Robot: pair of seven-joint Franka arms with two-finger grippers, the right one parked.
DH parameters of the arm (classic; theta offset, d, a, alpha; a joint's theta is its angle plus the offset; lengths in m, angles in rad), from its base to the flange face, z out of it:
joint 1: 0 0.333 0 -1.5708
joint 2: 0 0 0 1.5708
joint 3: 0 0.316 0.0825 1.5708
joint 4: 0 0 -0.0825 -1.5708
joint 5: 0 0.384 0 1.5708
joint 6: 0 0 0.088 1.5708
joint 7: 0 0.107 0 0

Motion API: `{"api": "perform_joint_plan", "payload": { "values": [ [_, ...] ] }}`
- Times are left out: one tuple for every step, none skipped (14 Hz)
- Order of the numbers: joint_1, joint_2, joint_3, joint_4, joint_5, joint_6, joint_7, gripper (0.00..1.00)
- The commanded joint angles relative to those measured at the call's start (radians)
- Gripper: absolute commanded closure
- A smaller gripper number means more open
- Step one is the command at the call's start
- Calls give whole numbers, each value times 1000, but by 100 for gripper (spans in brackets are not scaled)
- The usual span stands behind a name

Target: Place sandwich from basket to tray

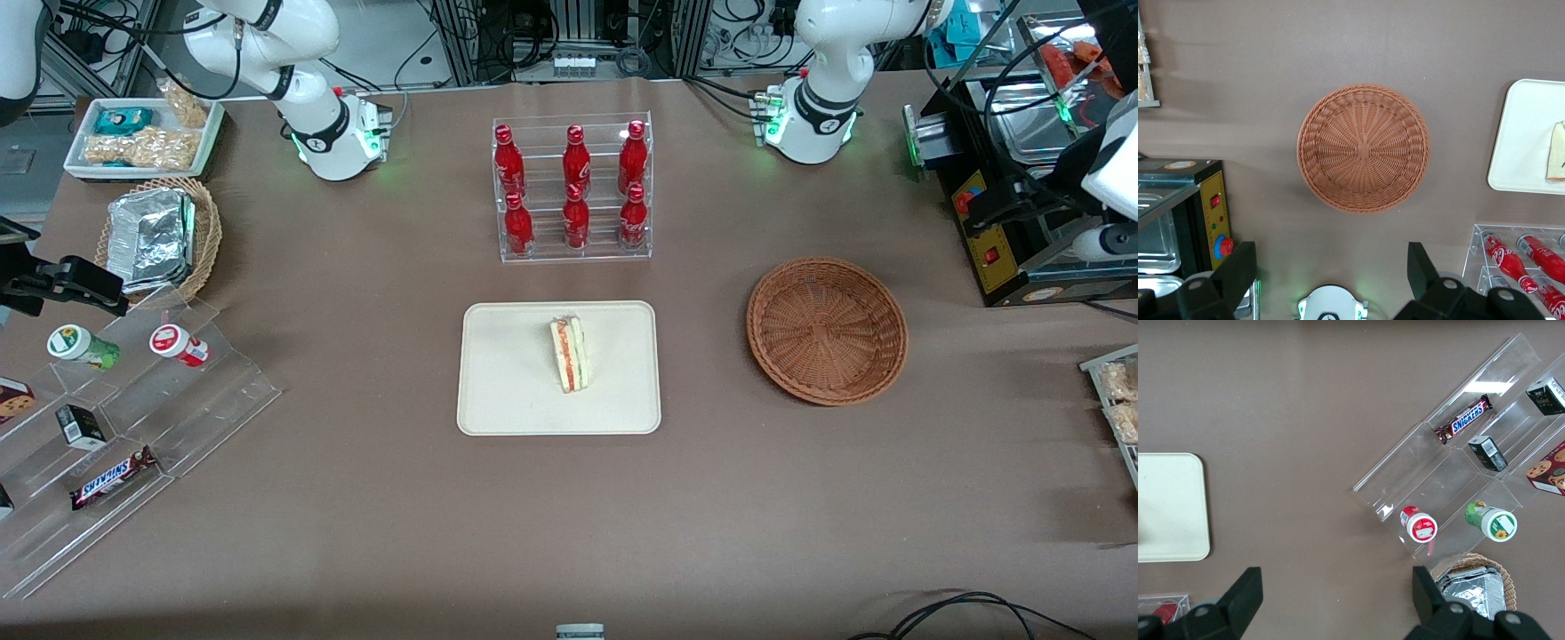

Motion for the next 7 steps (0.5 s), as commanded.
{"api": "perform_joint_plan", "payload": {
  "values": [
    [-2,-19,6,-28,20,-2,-20,0],
    [-3,-16,3,-25,41,5,-40,0],
    [-5,-11,0,-25,46,13,-54,0],
    [-19,-11,-6,-28,46,27,-60,0],
    [-20,-11,-5,-27,44,30,-61,0],
    [-22,-11,-5,-23,46,31,-62,0],
    [-22,-11,-5,-22,41,31,-62,0]
  ]
}}
